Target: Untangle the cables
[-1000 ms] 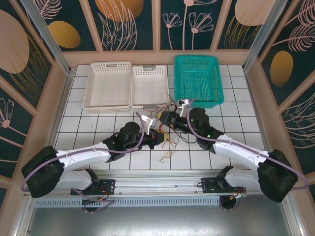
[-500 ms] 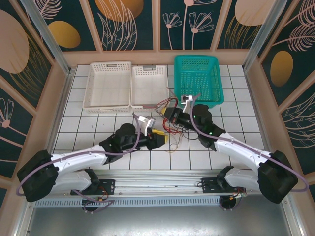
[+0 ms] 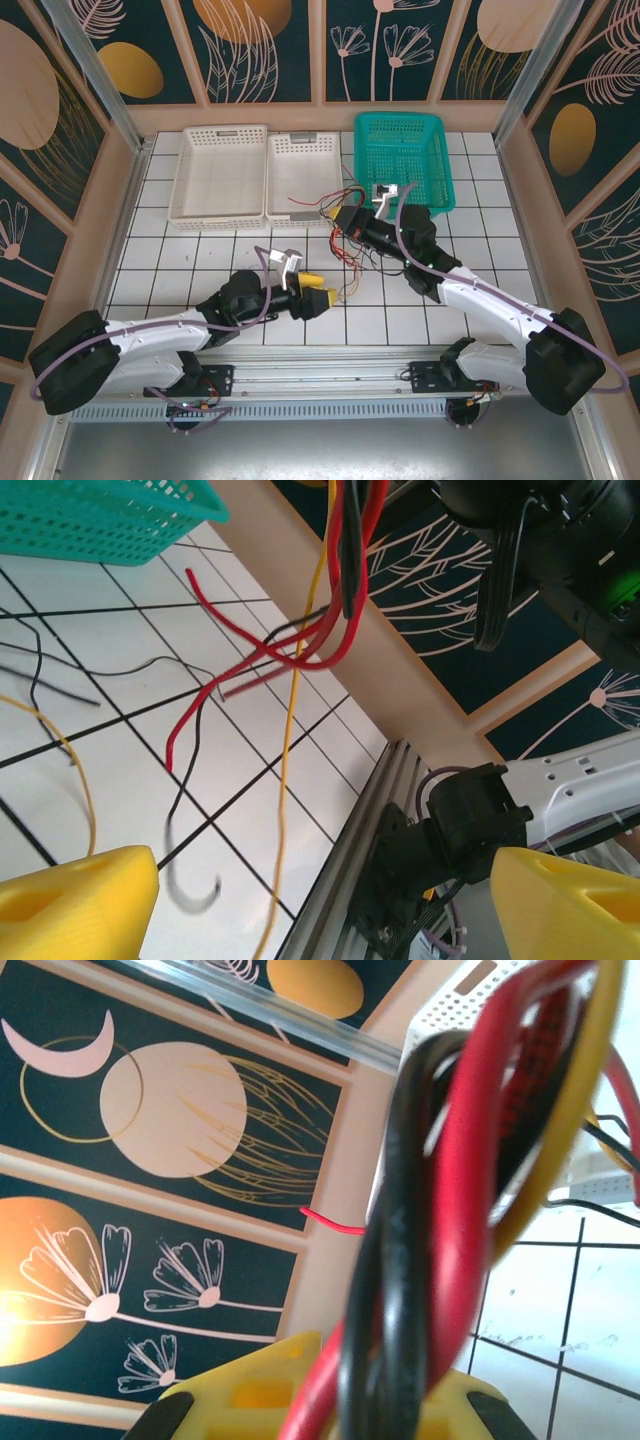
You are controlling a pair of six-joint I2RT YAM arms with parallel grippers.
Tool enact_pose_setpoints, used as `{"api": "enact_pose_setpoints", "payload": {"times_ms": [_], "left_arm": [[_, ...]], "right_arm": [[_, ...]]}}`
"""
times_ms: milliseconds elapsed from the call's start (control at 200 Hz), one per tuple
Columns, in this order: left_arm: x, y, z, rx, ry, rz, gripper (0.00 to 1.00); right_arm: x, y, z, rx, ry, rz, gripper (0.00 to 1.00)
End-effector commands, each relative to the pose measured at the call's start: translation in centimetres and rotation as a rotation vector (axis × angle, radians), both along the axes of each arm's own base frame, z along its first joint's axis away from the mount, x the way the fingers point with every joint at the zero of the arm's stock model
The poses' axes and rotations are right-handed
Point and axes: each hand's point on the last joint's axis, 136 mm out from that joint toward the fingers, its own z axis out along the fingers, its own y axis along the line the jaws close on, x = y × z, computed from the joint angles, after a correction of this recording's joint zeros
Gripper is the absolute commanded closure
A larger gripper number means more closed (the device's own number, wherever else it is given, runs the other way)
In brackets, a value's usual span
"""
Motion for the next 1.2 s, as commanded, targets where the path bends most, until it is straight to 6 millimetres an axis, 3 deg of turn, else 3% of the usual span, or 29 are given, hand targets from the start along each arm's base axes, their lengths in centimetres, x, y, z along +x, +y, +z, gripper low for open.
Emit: {"api": "enact_pose_setpoints", "payload": {"times_ms": [0, 205, 450, 676, 811, 911, 1196], "left_arm": [[0.5, -1.5, 3.4, -0.104, -0.069, 0.002, 0.13], [2.2, -3.4, 3.5, -0.109, -0.079, 0.039, 0.11], [4.3, -3.8, 3.2, -0.086, -0.090, 0.133, 0.08], [5.5, -3.6, 2.7, -0.071, -0.089, 0.195, 0.13], [5.2, -4.3, 2.6, -0.072, -0.082, 0.165, 0.33], [5.1, -4.4, 2.4, -0.071, -0.073, 0.156, 0.54], [4.4, -4.4, 2.1, -0.069, -0.059, 0.122, 0.81]], "right_arm": [[-0.5, 0.4, 4.3, 0.100, -0.072, 0.008, 1.00], [-1.2, 0.9, 4.5, 0.109, -0.063, 0.018, 1.00], [-1.9, 1.2, 4.6, 0.125, -0.053, 0.022, 1.00], [-2.6, 1.6, 5.1, 0.137, -0.055, 0.031, 1.00], [-2.7, 1.6, 5.0, 0.136, -0.049, 0.026, 1.00], [-2.8, 1.5, 5.0, 0.135, -0.047, 0.025, 1.00], [-2.8, 0.9, 4.8, 0.119, -0.047, -0.004, 1.00]]}}
